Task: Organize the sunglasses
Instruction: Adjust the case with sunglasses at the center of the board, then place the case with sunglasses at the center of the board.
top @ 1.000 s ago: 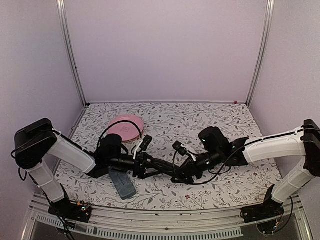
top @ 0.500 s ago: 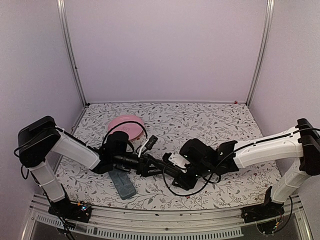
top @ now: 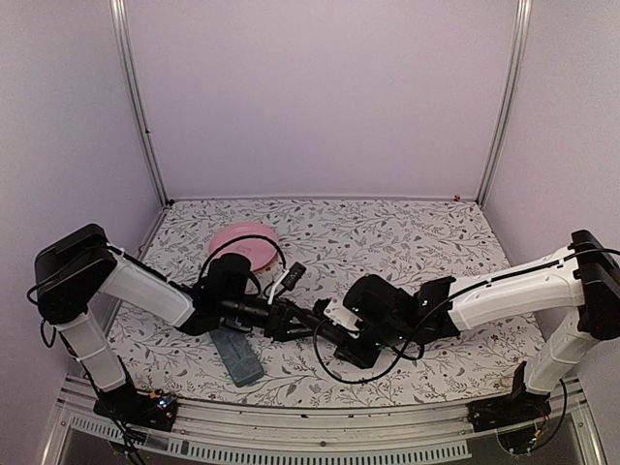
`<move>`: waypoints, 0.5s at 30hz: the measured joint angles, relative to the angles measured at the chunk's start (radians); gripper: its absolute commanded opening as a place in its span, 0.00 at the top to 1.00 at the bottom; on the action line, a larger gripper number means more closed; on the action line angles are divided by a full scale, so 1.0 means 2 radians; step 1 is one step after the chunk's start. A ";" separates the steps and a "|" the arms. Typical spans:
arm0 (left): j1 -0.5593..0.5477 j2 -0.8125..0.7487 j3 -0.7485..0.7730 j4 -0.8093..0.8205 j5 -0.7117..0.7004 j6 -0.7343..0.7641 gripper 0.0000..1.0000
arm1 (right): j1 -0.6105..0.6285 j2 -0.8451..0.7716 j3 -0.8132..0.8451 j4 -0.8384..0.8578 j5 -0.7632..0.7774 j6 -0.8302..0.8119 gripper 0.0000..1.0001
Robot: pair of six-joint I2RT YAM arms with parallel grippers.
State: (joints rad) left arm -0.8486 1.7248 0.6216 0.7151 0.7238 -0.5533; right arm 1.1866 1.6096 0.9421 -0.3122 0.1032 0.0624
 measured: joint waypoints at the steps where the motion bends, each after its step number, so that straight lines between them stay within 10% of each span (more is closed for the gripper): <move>1: 0.000 -0.003 -0.002 -0.002 -0.002 0.001 0.22 | -0.002 0.001 0.000 0.003 -0.001 0.000 0.55; 6: 0.011 -0.025 -0.025 -0.024 -0.032 0.011 0.03 | -0.020 0.002 -0.001 0.010 -0.003 0.012 0.54; 15: 0.039 -0.064 -0.057 -0.084 -0.086 0.022 0.01 | -0.057 0.034 0.011 -0.004 0.036 0.027 0.47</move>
State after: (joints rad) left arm -0.7696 1.5967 0.5083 0.5476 0.5518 -0.5087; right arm 1.0721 1.6775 0.9646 -0.3210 0.1761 0.1154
